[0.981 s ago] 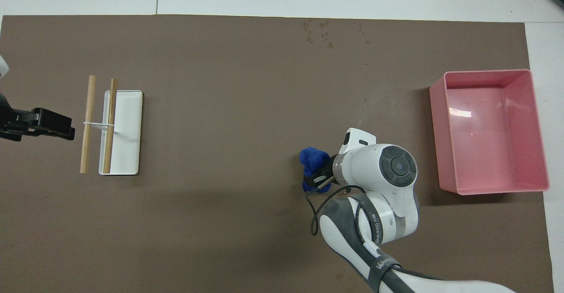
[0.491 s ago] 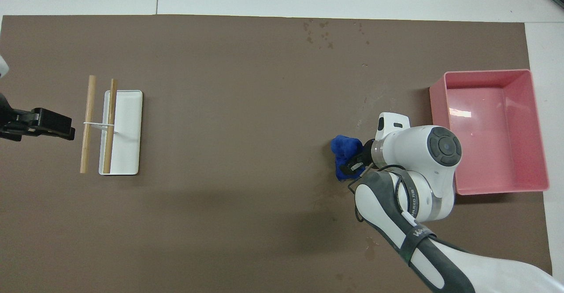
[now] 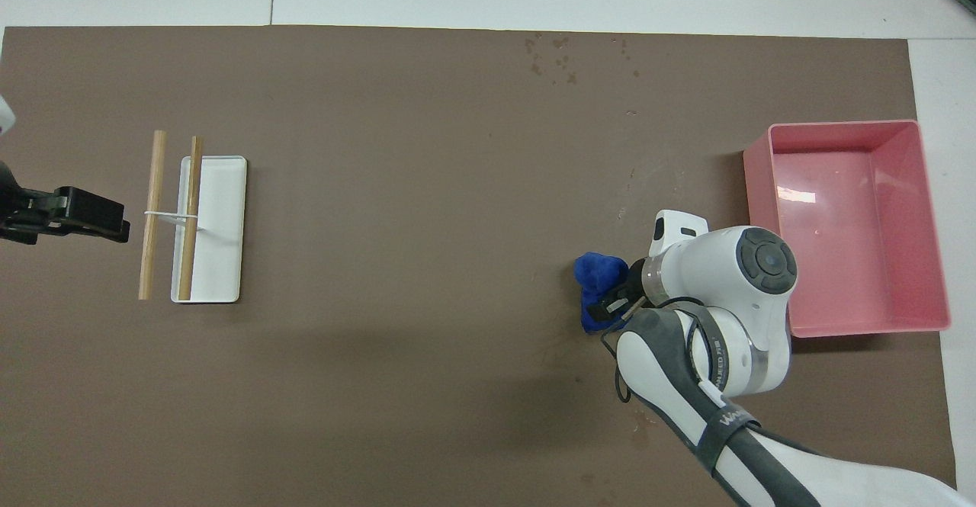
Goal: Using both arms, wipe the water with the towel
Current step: 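Carry the towel with the right gripper toward the pink bin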
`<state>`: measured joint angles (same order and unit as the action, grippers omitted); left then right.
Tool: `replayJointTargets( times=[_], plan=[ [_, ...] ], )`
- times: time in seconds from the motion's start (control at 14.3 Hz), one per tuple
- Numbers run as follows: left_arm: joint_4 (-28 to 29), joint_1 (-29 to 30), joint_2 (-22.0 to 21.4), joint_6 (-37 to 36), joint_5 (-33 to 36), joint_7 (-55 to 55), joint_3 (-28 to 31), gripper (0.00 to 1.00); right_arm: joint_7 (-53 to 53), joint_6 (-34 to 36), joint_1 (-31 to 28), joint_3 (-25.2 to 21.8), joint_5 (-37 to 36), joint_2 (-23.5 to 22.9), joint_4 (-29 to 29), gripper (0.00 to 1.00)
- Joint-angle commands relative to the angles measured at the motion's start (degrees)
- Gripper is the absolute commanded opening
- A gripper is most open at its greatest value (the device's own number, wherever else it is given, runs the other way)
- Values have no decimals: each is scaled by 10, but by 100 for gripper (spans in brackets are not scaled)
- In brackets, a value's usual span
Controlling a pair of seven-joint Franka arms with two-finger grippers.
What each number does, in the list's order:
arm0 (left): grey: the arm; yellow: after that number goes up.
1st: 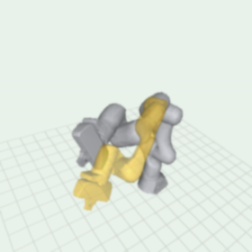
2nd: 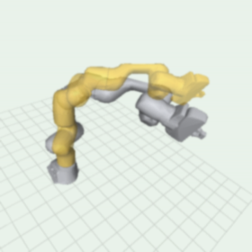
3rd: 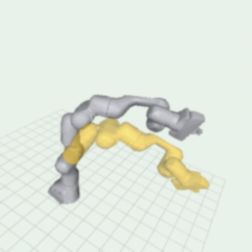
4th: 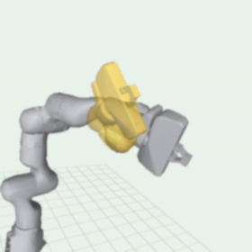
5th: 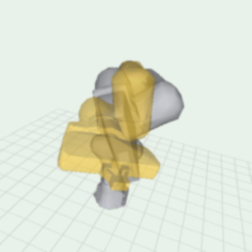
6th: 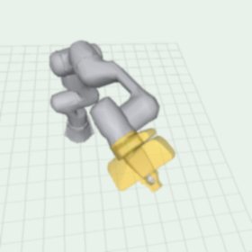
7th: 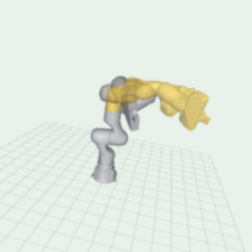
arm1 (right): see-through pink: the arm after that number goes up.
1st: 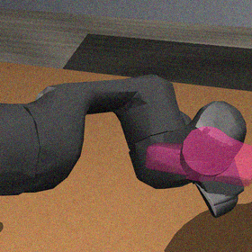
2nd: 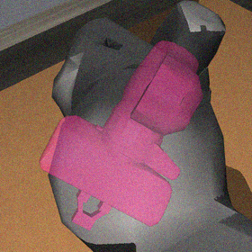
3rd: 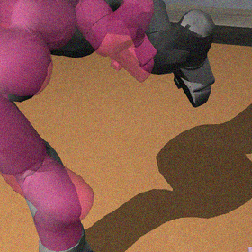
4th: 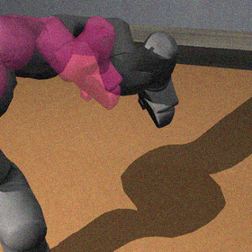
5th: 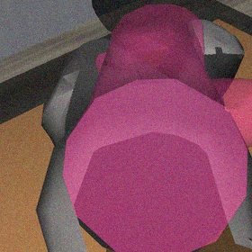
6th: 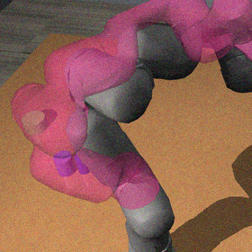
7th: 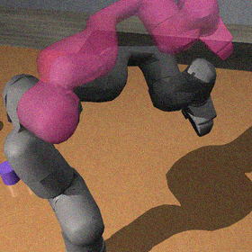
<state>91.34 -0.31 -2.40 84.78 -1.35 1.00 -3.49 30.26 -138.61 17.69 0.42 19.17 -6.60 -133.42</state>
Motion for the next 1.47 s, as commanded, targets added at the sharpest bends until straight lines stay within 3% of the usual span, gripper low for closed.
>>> replayJointTargets(
  times=[0.0, 0.35, 0.56, 0.7, 0.98, 1.26, 1.4],
  plan=[
    [9, 4, -9, -1, -7, -5, -1, 100, -28, 30, 3, 5, -3, 11, -28, 0],
    [9, 4, -9, 0, -7, -5, -1, 100, -68, 87, 5, 7, -2, 24, -33, 0],
    [9, 4, -9, 0, -7, -6, -1, 100, -172, 66, 65, 7, 4, 23, -30, 0],
    [9, 4, -9, 0, -7, -5, -1, 100, -187, 31, 85, 6, 4, 17, -26, 0],
    [9, 4, -9, 0, -7, -5, -1, 100, -121, 28, 61, 3, -11, -2, 5, 0],
    [9, 4, -9, -1, -7, -5, -1, 100, -29, 49, -28, 4, -147, -23, 62, 0],
    [9, 4, -9, -1, -7, -5, -1, 100, 16, 88, -56, 3, -155, -23, 89, 0]
  ],
)
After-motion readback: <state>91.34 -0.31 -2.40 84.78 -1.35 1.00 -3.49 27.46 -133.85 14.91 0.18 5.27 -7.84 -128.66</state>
